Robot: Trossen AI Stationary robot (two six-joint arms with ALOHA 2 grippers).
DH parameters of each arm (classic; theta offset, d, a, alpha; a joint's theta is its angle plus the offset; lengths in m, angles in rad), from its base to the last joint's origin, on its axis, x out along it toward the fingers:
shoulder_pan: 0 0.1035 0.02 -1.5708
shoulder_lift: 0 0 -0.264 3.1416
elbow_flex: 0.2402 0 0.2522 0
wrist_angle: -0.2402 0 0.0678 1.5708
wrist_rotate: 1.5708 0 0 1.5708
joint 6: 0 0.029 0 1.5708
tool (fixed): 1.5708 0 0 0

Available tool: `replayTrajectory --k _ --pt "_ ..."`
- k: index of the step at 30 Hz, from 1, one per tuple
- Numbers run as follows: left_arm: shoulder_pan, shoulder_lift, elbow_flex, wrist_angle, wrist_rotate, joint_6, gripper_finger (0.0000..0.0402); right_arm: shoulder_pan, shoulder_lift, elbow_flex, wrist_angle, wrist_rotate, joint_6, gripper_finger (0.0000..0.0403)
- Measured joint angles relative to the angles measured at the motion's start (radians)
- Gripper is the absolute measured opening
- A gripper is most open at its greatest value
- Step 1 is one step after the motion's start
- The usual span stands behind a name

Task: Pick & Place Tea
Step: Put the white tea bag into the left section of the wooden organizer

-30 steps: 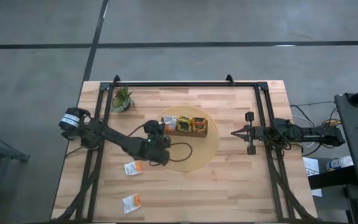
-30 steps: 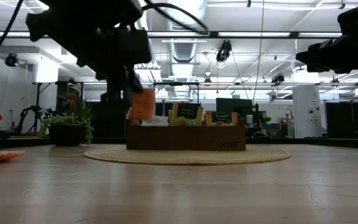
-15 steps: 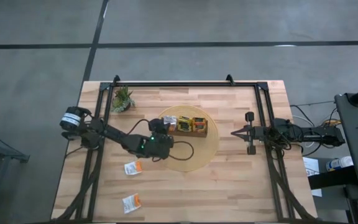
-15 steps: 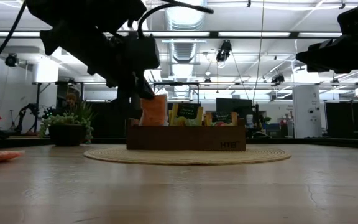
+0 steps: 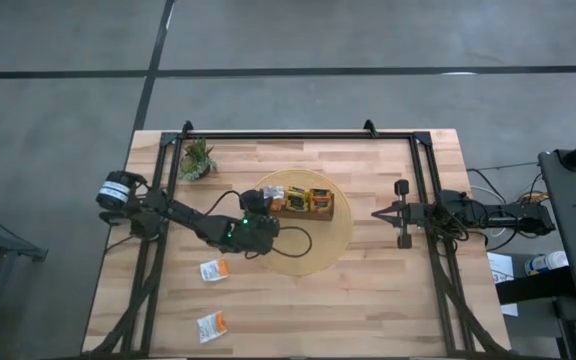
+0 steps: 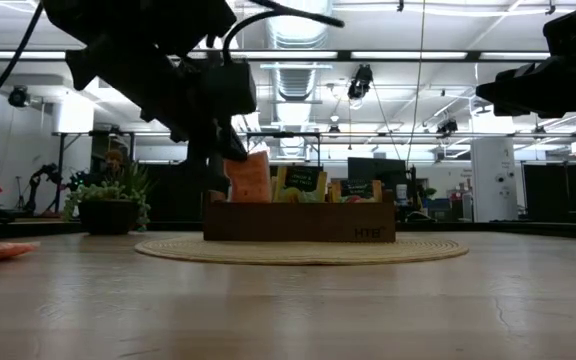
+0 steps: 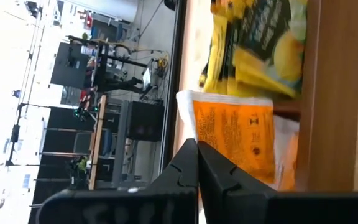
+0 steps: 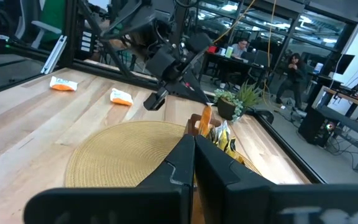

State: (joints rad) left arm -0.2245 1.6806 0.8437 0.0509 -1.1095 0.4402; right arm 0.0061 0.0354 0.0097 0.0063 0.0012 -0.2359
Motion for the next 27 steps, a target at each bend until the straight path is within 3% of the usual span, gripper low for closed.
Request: replayTrajectory --k 10,21,27 --pt "0.035 0.000 -0.028 -0.018 0.055 0.012 0.0000 0.000 0.000 0.000 0.000 0.000 0.000 0.0008" --pt "0.042 0.000 -0.031 -0.017 -0.009 0.029 0.0000 0.000 0.000 0.000 0.000 0.000 0.000 0.0008" --pt "0.042 0.000 -0.031 -0.017 0.103 0.031 0.0000 0.000 0.000 0.000 0.000 0.000 0.000 0.0008"
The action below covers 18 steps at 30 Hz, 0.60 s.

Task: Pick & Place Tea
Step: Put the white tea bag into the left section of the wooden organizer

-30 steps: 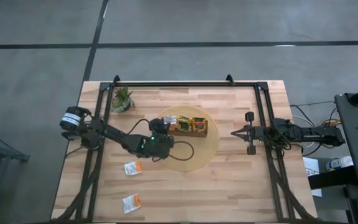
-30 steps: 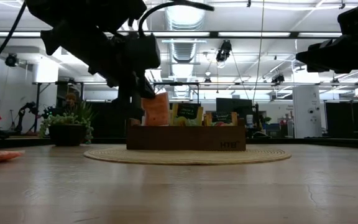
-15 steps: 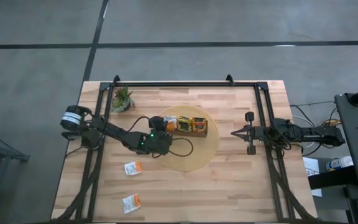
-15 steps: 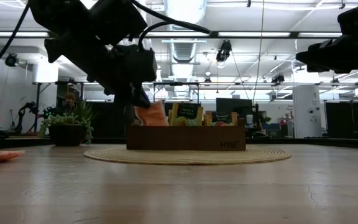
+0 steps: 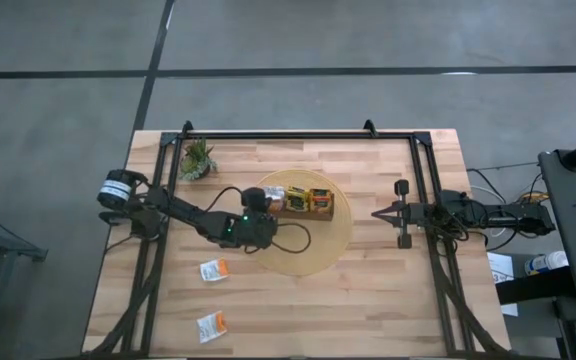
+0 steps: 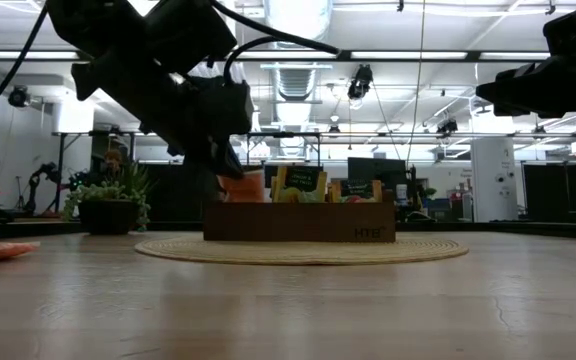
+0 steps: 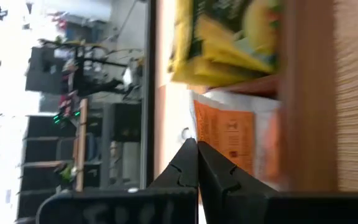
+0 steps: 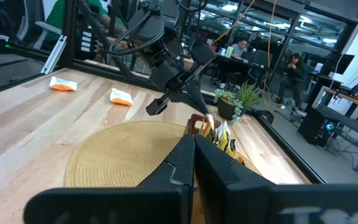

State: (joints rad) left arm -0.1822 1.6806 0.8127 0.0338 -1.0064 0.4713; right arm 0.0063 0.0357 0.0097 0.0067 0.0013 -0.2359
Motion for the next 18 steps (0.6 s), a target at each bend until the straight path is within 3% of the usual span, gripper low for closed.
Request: replayTrajectory --k 18 --pt "0.002 0.000 0.009 -0.001 0.064 -0.108 0.0016 0.000 0.000 0.000 0.000 0.000 0.000 0.0008"
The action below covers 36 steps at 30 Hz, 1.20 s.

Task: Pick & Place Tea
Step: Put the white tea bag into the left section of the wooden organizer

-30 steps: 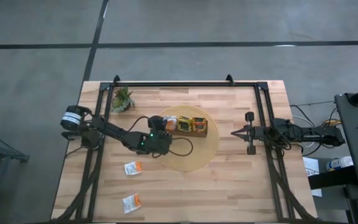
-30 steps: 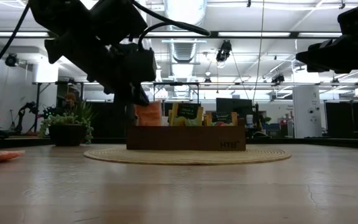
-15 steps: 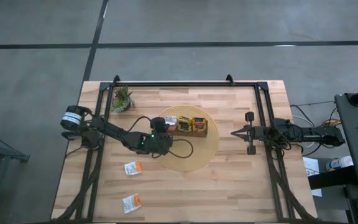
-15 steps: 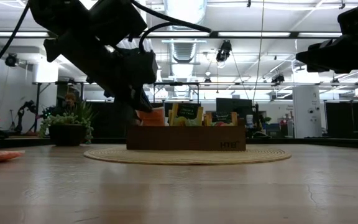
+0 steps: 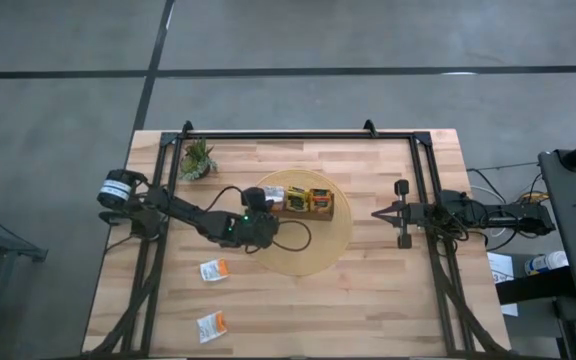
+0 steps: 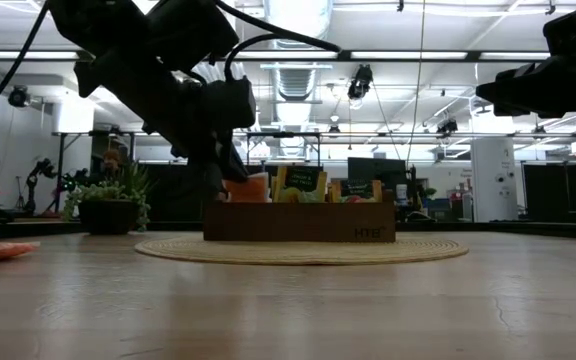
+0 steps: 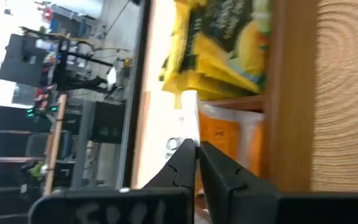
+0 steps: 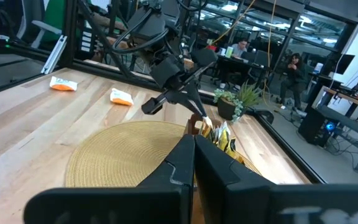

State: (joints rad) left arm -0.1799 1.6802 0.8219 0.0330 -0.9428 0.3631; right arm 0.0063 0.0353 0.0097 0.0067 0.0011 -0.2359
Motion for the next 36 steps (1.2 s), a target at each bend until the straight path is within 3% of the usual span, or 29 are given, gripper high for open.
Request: replayTrajectory --k 7,15,18,23,27,36 --pt "0.000 -0.001 0.000 -0.001 0.021 -0.011 0.0073 0.000 0.000 0.000 0.000 0.000 0.000 0.0008" --pt "-0.001 -0.002 0.010 -0.008 -0.108 -0.004 0.0154 0.000 0.000 0.000 0.000 0.000 0.000 0.0008" --pt "-0.006 -0.013 0.010 -0.008 -0.170 0.005 0.0169 0.000 0.000 0.000 0.000 0.000 0.000 0.0008" --pt "-0.019 -0.051 0.010 -0.021 -0.178 -0.007 0.0174 0.000 0.000 0.000 0.000 0.000 0.000 0.0008" --pt "-0.045 -0.098 0.010 -0.133 -0.086 -0.048 0.0174 0.000 0.000 0.000 0.000 0.000 0.000 0.0008" --pt "-0.033 -0.213 0.009 -0.261 0.281 -0.231 0.0172 0.000 0.000 0.000 0.000 0.000 0.000 0.0008"
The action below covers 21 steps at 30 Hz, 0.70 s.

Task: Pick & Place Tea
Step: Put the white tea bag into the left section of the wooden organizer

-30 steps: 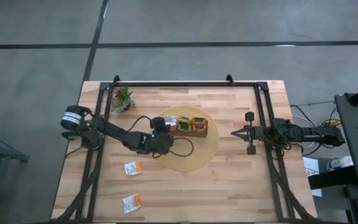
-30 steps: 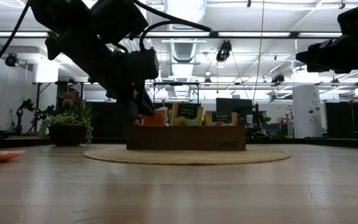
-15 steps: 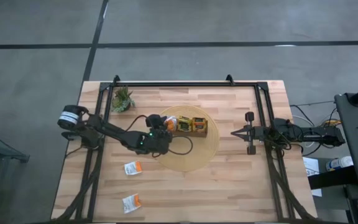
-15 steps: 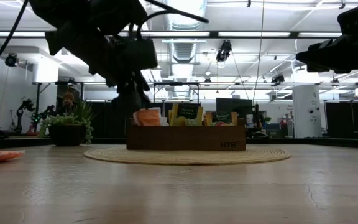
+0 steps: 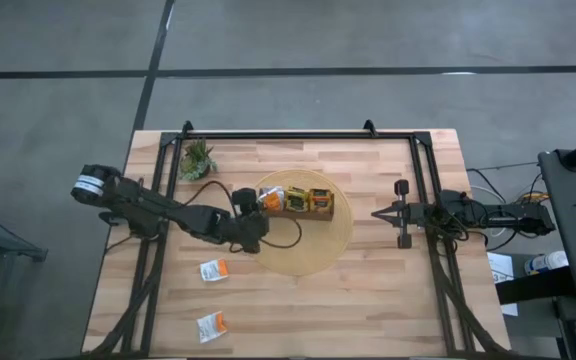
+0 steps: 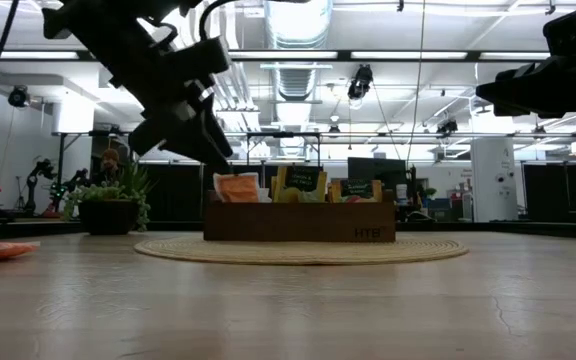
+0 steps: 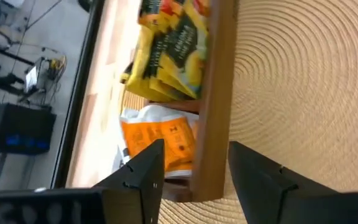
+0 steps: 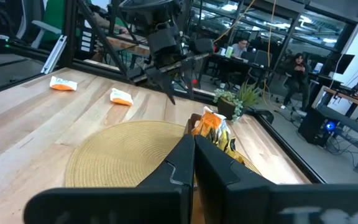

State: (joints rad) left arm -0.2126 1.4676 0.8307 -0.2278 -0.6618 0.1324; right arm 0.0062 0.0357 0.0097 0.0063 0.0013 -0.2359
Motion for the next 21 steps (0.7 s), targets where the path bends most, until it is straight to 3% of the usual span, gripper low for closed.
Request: replayTrajectory --k 4,10,17,21 --pt "0.033 0.010 0.000 0.009 -0.002 -0.021 0.0138 0.000 0.000 0.000 0.000 0.000 0.000 0.0008" --pt "0.088 0.068 -0.001 0.014 0.007 -0.011 0.0015 0.000 0.000 0.000 0.000 0.000 0.000 0.0008" --pt "0.124 0.105 -0.001 0.047 0.032 0.007 0.0001 0.000 0.000 0.000 0.000 0.000 0.000 0.0008" --pt "0.139 0.105 -0.001 0.055 0.107 0.009 0.0001 0.000 0.000 0.000 0.000 0.000 0.000 0.0008"
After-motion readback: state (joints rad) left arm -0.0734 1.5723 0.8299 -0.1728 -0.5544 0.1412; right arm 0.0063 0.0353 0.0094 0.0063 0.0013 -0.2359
